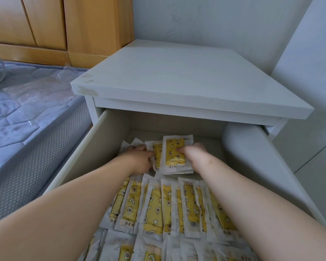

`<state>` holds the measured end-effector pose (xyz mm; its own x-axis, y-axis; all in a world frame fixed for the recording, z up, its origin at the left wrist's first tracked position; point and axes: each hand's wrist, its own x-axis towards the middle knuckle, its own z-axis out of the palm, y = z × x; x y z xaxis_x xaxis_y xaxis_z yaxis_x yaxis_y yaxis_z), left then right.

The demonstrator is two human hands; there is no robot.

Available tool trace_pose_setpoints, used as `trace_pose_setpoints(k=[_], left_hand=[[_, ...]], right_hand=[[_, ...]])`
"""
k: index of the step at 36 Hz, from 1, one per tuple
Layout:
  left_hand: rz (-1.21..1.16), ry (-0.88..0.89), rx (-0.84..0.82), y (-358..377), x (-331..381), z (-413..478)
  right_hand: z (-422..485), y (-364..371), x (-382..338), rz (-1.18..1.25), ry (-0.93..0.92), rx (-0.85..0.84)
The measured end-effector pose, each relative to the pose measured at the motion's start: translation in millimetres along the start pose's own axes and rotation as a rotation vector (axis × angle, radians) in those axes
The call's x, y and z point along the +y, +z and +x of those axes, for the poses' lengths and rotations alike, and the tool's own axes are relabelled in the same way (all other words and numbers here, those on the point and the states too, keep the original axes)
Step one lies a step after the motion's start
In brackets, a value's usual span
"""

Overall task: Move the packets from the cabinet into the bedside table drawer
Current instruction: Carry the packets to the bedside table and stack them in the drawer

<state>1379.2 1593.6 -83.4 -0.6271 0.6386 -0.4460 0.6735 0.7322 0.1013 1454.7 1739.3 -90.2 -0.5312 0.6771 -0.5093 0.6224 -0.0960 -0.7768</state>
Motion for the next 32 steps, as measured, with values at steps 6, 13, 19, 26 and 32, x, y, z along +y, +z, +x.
trace_pose_setpoints(k=[6,13,19,26,32], left_hand=[[-0.316,0.029,-0.002,-8.1,11.1,-6.9],[-0.661,-0.013,0.158,-15.9,15.1,-2.9],[-0.318,-0.085,0.289,-8.8,6.4,-5.4],[-0.135,-0.041,0.237,-2.6,0.6,0.5],[-0.432,-0.062,0.198,-3.6,5.2,4.0]], right_hand=[[1.5,-0.9,1.2,0.083,0.071,-0.022],[0.0,-0.7,1.6,0.243,0.164,-0.069],[0.6,-0.7,3.4,0.172,0.133,-0.103],[-3.0,-7.2,3.7,-0.209,-0.064,-0.023],[-7.9,5.9,5.5,-0.244,-0.116,-0.127]])
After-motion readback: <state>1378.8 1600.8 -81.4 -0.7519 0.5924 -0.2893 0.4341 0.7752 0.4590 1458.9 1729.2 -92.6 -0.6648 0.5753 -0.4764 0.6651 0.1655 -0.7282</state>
